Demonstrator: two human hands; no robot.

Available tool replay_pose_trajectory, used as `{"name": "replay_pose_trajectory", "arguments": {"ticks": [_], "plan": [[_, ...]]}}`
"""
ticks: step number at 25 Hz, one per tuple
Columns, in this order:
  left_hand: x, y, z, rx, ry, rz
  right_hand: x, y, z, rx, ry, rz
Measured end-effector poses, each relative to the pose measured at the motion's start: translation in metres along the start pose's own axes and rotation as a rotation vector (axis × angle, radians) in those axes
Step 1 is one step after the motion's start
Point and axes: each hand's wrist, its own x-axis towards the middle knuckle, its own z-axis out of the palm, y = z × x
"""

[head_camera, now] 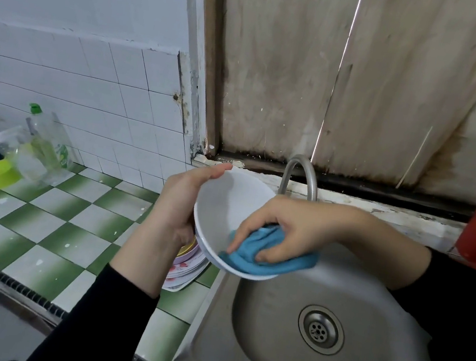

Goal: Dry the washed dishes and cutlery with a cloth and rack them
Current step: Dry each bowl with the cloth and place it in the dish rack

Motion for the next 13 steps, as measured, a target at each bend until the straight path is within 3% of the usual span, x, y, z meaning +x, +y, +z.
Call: {"name": "replay_pose_trajectory", "arguments": {"ticks": [1,3,5,7,8,11,13], "plan": [[-0.001,0.0,-0.001,-0.014,0.02,0.022,0.0,0.003,-0.004,-0.182,0.039,0.032],[-0.004,-0.002,0.0,-0.079,0.008,-0.004,0.005,0.006,-0.004,-0.32,0.317,0.101],[-0.006,-0.002,0.004,-0.158,-0.023,-0.043,0.014,0.0,0.01,-0.067,0.557,0.091],[-0.006,-0.003,0.006,-0.175,0.011,-0.024,0.019,-0.009,0.022,0.25,0.477,0.057],[-0.006,-0.004,0.005,-0.177,0.03,-0.019,0.017,-0.014,0.024,0.292,0.395,0.043],[-0.01,-0.011,0.002,-0.206,0.008,-0.071,0.004,-0.017,0.009,0.126,0.149,0.059],[-0.01,-0.018,0.0,-0.213,0.009,-0.087,0.002,-0.012,0.005,-0.047,0.183,0.132]]}}
